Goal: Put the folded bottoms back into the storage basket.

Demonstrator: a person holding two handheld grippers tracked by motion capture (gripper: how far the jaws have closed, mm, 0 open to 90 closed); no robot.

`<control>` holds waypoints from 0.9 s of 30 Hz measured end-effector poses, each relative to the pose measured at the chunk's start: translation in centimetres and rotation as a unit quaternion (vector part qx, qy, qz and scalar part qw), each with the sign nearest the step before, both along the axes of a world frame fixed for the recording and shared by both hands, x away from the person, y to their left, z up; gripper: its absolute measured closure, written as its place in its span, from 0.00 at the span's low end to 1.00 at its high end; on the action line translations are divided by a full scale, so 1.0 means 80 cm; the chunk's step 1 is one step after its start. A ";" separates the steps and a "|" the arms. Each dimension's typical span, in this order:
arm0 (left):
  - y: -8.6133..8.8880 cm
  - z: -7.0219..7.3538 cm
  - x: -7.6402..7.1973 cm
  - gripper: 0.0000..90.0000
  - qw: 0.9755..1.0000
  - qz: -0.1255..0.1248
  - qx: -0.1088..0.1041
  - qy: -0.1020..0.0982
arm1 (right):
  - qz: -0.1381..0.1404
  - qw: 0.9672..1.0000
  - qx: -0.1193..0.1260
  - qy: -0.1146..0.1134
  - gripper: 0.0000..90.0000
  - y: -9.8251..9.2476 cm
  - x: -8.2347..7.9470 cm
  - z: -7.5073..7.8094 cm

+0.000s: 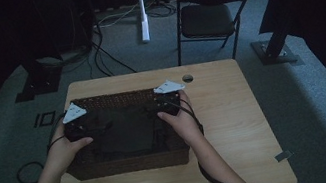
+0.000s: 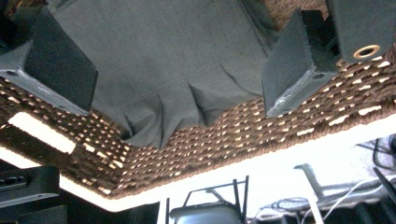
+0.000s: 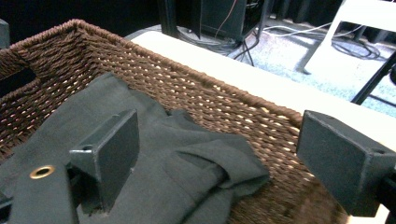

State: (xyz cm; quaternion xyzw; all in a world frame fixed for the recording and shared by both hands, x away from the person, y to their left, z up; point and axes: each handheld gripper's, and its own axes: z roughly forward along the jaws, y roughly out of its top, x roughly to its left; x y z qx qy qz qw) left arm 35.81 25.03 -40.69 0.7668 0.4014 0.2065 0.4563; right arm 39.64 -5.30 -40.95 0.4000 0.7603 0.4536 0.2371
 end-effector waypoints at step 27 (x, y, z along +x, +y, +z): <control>-0.001 0.014 -0.059 0.13 0.999 -0.025 -0.014 -0.030 | -0.083 0.996 0.017 -0.026 0.15 -0.136 -0.043 0.001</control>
